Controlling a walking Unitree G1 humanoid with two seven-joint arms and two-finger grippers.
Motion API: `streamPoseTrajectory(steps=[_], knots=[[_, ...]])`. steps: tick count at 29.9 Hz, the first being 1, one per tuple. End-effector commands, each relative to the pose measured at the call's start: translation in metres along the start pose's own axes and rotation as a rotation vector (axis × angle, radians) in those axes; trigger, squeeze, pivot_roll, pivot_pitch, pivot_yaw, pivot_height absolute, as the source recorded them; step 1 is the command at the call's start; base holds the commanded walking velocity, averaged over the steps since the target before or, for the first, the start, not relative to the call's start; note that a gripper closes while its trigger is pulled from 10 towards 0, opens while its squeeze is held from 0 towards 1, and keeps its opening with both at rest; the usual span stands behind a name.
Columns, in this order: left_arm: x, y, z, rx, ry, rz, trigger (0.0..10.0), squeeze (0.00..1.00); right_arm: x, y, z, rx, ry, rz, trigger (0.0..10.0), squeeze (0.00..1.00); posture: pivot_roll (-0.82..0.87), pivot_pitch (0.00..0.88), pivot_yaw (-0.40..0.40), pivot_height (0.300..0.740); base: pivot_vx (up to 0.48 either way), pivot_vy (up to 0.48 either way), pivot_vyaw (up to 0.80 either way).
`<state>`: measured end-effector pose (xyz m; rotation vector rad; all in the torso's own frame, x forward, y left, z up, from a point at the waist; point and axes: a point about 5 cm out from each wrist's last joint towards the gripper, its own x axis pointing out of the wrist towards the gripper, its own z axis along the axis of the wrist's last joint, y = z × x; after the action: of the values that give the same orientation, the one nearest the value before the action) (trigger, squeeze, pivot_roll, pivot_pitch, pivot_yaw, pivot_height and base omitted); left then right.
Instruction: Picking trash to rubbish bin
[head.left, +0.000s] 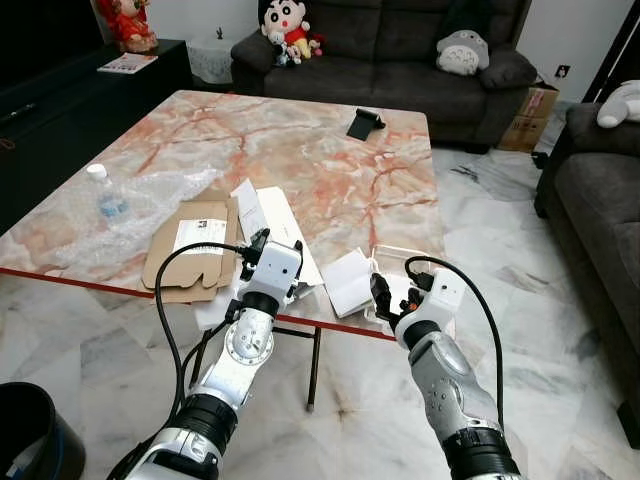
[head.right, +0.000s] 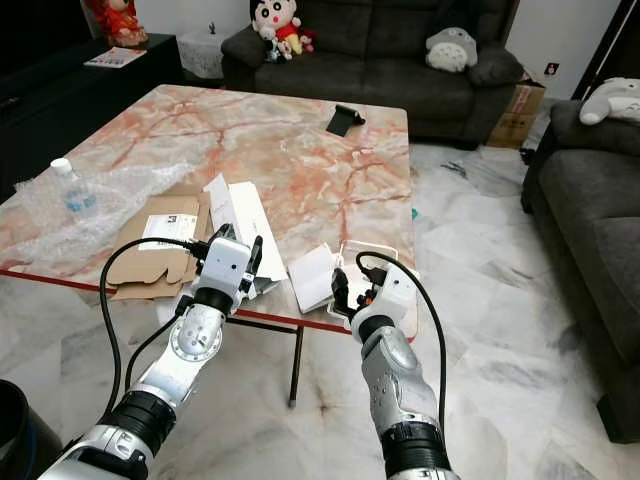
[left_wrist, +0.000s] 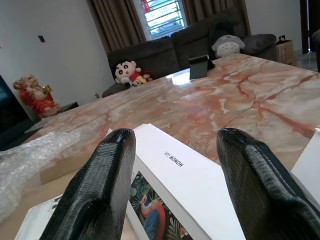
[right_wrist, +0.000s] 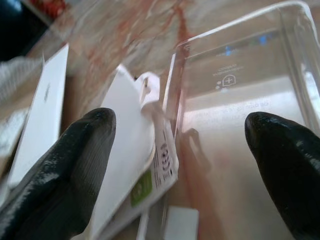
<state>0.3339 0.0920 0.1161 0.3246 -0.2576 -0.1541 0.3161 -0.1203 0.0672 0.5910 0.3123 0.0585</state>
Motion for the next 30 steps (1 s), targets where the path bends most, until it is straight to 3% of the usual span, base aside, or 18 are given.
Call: streamPoseTrajectory(steps=[1, 11, 20, 30], knots=[[-0.001, 0.000, -0.002, 0.001, 0.011, -0.006, 10.0, 0.00, 0.001, 0.004, 0.012, 0.050, -0.031, 0.010, 10.0, 0.00, 0.04, 0.000, -0.063, 0.740, 0.000, 0.000, 0.00], [-0.001, -0.002, -0.002, -0.005, 0.016, -0.014, 10.0, 0.00, -0.001, 0.006, 0.013, 0.065, 0.021, 0.024, 10.0, 0.00, 0.04, 0.000, -0.065, 0.740, 0.000, 0.000, 0.00], [0.000, -0.002, -0.003, -0.003, 0.022, -0.020, 10.0, 0.00, -0.002, 0.011, 0.001, 0.027, 0.132, 0.065, 10.0, 0.00, 0.04, 0.000, -0.065, 0.740, 0.000, 0.000, 0.00], [0.000, -0.002, -0.003, -0.003, 0.027, -0.022, 10.0, 0.00, -0.002, 0.014, -0.002, 0.026, 0.157, 0.083, 10.0, 0.00, 0.04, 0.000, -0.065, 0.740, 0.000, 0.000, 0.00]])
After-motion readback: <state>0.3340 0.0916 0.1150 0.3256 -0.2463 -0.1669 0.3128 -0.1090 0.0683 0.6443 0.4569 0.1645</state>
